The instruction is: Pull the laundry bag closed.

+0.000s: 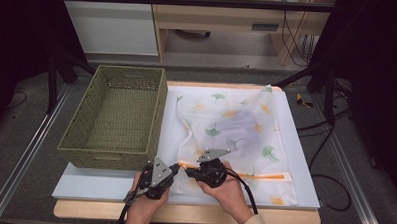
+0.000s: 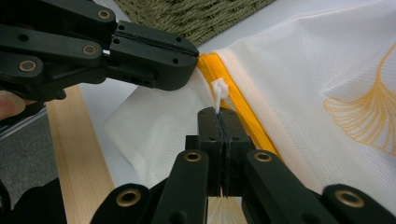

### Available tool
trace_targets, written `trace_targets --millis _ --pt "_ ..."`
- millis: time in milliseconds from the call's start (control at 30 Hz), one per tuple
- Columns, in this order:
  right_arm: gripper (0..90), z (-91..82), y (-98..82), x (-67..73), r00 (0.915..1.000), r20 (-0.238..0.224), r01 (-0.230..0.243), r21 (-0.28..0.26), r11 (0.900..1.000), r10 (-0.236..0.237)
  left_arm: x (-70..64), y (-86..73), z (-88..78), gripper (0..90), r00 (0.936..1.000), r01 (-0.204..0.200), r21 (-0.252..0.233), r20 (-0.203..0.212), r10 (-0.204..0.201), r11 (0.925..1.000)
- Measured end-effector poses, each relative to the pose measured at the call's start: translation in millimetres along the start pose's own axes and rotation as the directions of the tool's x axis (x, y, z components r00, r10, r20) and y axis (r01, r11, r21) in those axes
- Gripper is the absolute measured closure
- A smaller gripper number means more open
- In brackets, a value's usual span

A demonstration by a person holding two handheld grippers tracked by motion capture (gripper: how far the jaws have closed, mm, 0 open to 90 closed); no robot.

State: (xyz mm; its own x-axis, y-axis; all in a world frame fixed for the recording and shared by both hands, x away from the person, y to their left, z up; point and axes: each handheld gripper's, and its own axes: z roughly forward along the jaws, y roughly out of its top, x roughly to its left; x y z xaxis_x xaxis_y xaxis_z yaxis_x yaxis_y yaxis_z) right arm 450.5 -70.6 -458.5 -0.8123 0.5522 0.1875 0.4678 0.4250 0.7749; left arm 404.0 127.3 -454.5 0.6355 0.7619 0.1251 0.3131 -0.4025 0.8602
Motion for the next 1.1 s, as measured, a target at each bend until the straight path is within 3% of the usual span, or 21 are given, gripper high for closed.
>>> trace_targets --millis 333,533,1100 --pt "85.8 1.2 5.1 3.0 0.9999 0.017 0.003 0.010 1.000 -0.003 -1.1 0.6 -0.9 88.1 0.9999 0.008 -0.009 0.014 -0.008 0.9999" --pt "82.5 3.3 7.9 2.7 0.9995 0.021 -0.026 0.019 0.999 0.025 -1.9 1.3 -1.6 88.1 0.9998 0.001 -0.009 0.021 -0.001 1.0000" --pt "86.5 5.9 19.9 1.8 0.9979 0.027 -0.061 0.076 0.995 0.059 -1.7 1.9 -2.8 88.2 0.9997 0.011 -0.019 0.023 -0.010 0.9998"
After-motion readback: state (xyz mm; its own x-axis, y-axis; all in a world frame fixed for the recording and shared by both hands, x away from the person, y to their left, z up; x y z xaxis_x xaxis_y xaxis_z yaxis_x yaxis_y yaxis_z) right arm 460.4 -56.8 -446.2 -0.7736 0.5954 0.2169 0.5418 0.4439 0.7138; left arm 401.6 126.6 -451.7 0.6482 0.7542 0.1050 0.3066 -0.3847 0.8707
